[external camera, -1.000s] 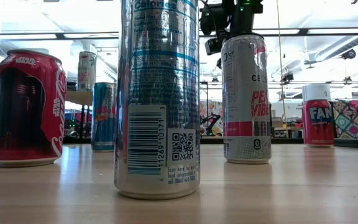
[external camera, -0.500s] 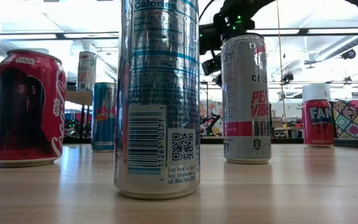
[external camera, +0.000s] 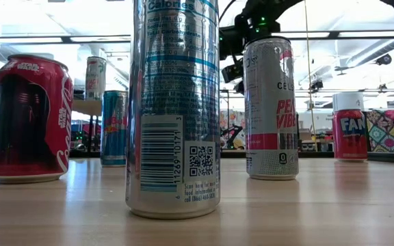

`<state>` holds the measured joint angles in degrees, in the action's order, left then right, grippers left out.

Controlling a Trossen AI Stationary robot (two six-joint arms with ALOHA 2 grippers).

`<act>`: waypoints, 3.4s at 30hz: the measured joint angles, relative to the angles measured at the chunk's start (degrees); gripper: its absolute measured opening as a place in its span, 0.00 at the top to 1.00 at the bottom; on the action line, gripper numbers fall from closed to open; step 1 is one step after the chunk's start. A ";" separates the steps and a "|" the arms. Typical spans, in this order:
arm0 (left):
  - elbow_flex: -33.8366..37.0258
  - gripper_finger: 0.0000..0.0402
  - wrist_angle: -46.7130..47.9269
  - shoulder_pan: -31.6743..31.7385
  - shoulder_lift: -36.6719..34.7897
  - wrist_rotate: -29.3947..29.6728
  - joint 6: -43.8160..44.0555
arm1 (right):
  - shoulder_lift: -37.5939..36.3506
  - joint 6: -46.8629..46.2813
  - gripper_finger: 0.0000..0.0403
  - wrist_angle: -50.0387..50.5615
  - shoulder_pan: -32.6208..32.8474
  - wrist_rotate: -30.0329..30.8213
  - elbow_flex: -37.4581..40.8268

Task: Place canned beverage on shelf
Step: Put the blue soda can on the shelf

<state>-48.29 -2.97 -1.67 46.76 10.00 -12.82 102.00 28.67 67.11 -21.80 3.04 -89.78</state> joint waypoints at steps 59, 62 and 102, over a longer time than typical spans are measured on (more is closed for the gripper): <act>-1.02 0.33 -17.81 2.83 28.32 -19.84 13.56 | -3.64 17.23 0.45 9.84 30.07 4.69 -35.69; -1.63 0.31 -17.94 3.37 30.10 -22.92 13.60 | -3.05 18.86 0.45 9.93 30.07 4.68 -35.67; -4.57 0.47 -18.05 3.43 34.58 -23.18 13.91 | -2.98 19.27 0.25 7.13 30.03 6.95 -35.89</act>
<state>-52.86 -21.02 1.76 81.34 -13.18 1.10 99.02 47.94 74.24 8.23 10.00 -125.66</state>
